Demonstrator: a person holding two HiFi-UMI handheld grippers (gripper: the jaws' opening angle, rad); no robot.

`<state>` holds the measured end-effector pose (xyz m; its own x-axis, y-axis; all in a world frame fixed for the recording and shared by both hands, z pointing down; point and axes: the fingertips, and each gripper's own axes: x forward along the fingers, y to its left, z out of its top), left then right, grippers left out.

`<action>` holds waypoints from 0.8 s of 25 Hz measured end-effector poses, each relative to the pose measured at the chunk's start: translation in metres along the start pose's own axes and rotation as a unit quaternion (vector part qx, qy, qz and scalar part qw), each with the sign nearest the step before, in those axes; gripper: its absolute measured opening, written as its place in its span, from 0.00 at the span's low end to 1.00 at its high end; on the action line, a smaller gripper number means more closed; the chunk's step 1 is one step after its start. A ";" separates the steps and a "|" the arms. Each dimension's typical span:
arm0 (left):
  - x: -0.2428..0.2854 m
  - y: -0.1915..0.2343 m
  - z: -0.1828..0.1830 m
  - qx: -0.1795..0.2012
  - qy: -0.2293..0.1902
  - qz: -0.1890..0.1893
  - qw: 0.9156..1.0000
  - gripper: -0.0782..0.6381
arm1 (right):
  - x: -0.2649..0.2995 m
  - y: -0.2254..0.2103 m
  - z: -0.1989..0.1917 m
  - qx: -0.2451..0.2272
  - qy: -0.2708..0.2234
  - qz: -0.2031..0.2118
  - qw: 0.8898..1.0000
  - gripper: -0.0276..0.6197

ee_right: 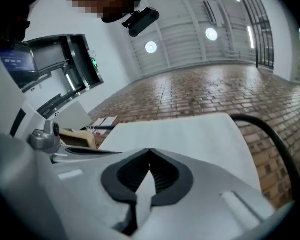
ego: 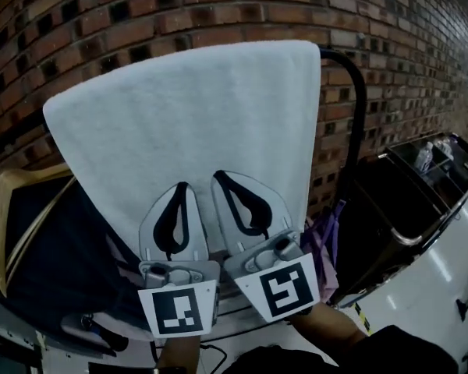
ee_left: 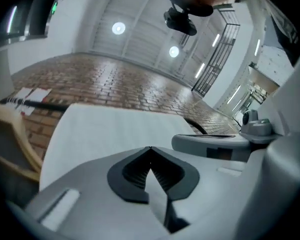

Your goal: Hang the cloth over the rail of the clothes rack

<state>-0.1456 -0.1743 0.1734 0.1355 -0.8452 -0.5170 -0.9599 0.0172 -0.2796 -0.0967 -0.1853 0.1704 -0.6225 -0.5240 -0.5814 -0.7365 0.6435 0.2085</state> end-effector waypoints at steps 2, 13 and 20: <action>-0.021 -0.016 -0.042 -0.019 0.055 -0.009 0.998 0.12 | -0.026 0.005 -0.044 0.022 0.062 -0.003 0.998 0.05; -0.087 -0.065 -0.142 -0.051 0.193 -0.018 0.980 0.12 | -0.111 0.023 -0.136 0.037 0.196 -0.006 0.980 0.05; -0.092 -0.072 -0.140 -0.060 0.183 -0.018 0.981 0.12 | -0.112 0.024 -0.139 0.040 0.191 -0.008 0.981 0.05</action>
<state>-0.1238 -0.1729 0.3544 0.0935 -0.9797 -0.1771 -0.9810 -0.0603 -0.1843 -0.0812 -0.1883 0.3498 -0.6759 -0.6953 -0.2446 -0.7334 0.6674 0.1296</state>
